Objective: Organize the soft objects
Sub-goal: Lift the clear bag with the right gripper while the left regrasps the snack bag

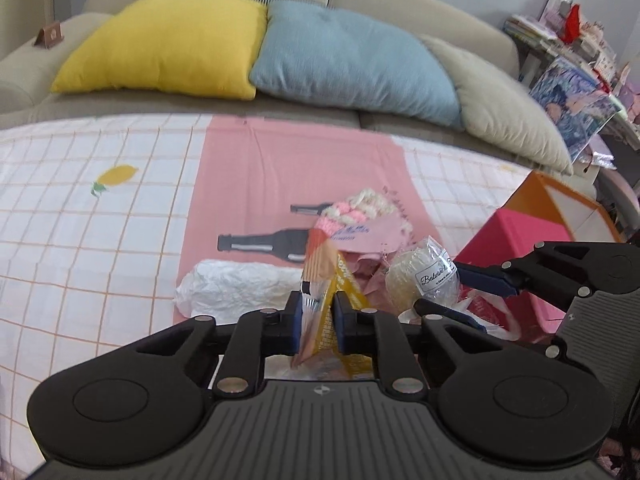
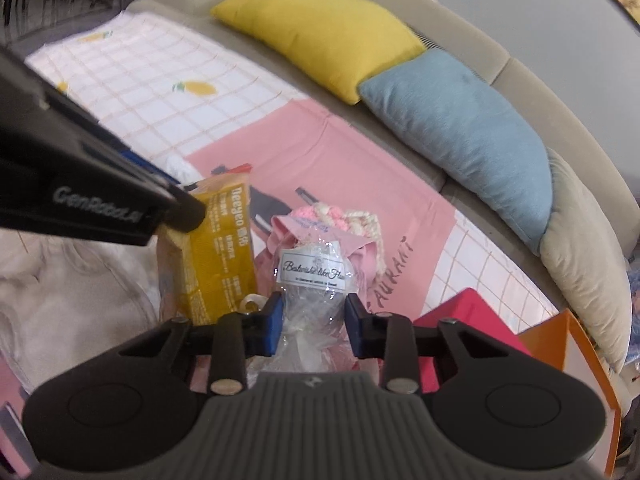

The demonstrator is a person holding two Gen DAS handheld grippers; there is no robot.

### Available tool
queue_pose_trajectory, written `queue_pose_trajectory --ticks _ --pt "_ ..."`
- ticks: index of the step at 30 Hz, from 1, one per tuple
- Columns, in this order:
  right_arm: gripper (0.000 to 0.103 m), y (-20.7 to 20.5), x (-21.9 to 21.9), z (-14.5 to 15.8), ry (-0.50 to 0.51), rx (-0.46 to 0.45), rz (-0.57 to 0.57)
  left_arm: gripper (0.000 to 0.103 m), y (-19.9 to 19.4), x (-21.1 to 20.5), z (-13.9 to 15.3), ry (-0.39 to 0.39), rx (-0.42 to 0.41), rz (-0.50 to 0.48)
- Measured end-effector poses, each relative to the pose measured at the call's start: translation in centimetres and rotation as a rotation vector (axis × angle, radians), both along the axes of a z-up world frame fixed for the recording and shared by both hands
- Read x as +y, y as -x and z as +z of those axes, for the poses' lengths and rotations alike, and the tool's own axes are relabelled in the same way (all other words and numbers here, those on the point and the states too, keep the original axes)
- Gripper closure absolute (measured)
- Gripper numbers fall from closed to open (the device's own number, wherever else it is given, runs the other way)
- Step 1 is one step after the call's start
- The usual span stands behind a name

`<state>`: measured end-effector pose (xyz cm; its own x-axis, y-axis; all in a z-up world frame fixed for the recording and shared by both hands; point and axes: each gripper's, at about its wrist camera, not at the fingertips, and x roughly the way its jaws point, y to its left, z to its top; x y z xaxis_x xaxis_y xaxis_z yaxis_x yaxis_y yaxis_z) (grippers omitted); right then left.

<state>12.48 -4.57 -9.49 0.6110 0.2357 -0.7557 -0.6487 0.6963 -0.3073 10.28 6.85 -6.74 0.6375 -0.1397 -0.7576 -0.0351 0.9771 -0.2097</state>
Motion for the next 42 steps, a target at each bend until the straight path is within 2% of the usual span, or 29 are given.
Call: queue_pose_trajectory --ticks 1,6,12,13,16,19,22,26,29,30,32,34,36,42 --pt "0.072 0.3 -0.3 0.5 -0.015 -0.004 -0.007 0.093 0.4 -0.1 0.5 -0.006 -0.015 -0.001" --pt "0.071 1.8 -2.1 3.4 -0.104 -0.019 -0.046 0.096 2.0 -0.5 3.0 -0.030 -0.073 -0.006" --pt "0.071 3.7 -4.1 6.3 -0.200 -0.017 -0.093 0.098 3.5 -1.3 6.2 -0.027 -0.157 -0.028" --pt "0.071 4.1 -4.5 6.7 -0.209 -0.021 -0.098 0.103 3.8 -1.4 6.8 -0.023 -0.171 -0.033" --pt "0.071 5.2 -5.8 7.9 -0.246 -0.026 -0.122 0.103 4.7 -1.9 8.9 -0.010 -0.234 -0.055" --pt "0.071 5.8 -7.5 8.9 -0.283 -0.015 -0.162 0.103 5.1 -3.2 10.5 -0.057 -0.272 -0.095" --pt "0.071 6.3 -8.9 9.2 -0.295 -0.003 -0.184 0.103 4.9 -4.3 10.6 -0.095 -0.244 -0.151" --pt "0.071 6.9 -10.6 8.2 -0.333 0.072 -0.221 0.102 5.2 -5.7 8.3 -0.164 -0.164 -0.260" --pt "0.071 7.4 -11.4 6.9 -0.356 0.128 -0.249 0.091 6.0 -6.7 6.1 -0.232 -0.097 -0.339" --pt "0.071 7.7 -11.4 6.5 -0.357 0.143 -0.254 0.083 6.1 -7.0 5.2 -0.246 -0.071 -0.368" --pt "0.071 8.3 -11.4 5.7 -0.359 0.171 -0.256 0.067 6.4 -7.4 3.7 -0.271 -0.032 -0.407" --pt "0.071 8.6 -11.2 4.9 -0.363 0.203 -0.250 0.041 6.3 -7.7 2.0 -0.298 -0.002 -0.448" --pt "0.071 8.5 -11.1 3.8 -0.366 0.249 -0.267 0.026 6.1 -7.5 0.6 -0.315 0.021 -0.488" --pt "0.071 7.6 -11.6 0.9 -0.351 0.357 -0.338 0.022 3.9 -7.4 -2.8 -0.386 0.090 -0.600"
